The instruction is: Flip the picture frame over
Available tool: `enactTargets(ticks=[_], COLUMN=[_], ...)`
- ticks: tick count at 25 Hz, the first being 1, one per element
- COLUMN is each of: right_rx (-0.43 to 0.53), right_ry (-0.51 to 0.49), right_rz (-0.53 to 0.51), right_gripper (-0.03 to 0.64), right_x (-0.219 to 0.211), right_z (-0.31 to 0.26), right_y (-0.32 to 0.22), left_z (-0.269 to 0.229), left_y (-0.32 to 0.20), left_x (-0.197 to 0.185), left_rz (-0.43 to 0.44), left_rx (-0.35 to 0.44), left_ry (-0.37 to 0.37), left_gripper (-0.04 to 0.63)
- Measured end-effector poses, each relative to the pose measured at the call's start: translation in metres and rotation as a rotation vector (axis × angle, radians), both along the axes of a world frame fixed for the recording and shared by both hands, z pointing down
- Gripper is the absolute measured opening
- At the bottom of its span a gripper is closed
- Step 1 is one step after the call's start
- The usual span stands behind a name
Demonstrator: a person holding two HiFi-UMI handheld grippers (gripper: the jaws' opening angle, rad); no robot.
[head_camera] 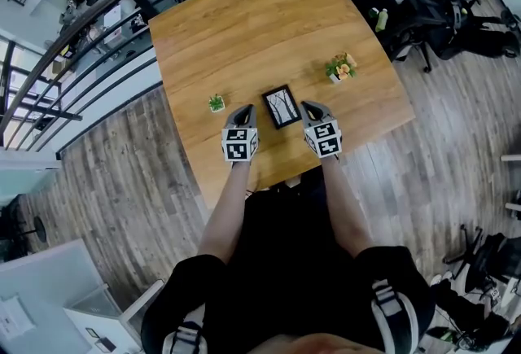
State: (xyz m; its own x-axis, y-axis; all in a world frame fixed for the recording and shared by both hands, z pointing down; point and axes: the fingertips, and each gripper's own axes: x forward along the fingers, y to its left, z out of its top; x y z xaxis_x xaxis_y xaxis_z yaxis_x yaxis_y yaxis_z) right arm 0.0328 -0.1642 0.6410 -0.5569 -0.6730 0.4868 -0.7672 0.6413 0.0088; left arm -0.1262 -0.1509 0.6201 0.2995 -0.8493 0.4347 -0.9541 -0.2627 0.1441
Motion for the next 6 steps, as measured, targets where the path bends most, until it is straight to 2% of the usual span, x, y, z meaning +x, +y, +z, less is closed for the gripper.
enactTargets(ticks=[6], right_rx=[0.002], right_ry=[0.002], right_rz=[0.002], right_gripper=[0.006], right_x=[0.0021], right_z=[-0.0024], right_y=[-0.0031], left_z=[-0.0003], left_y=[-0.0018], left_x=[0.0014], left_rz=[0.002], left_rx=[0.0], left_ry=[0.003], left_gripper=[0.025])
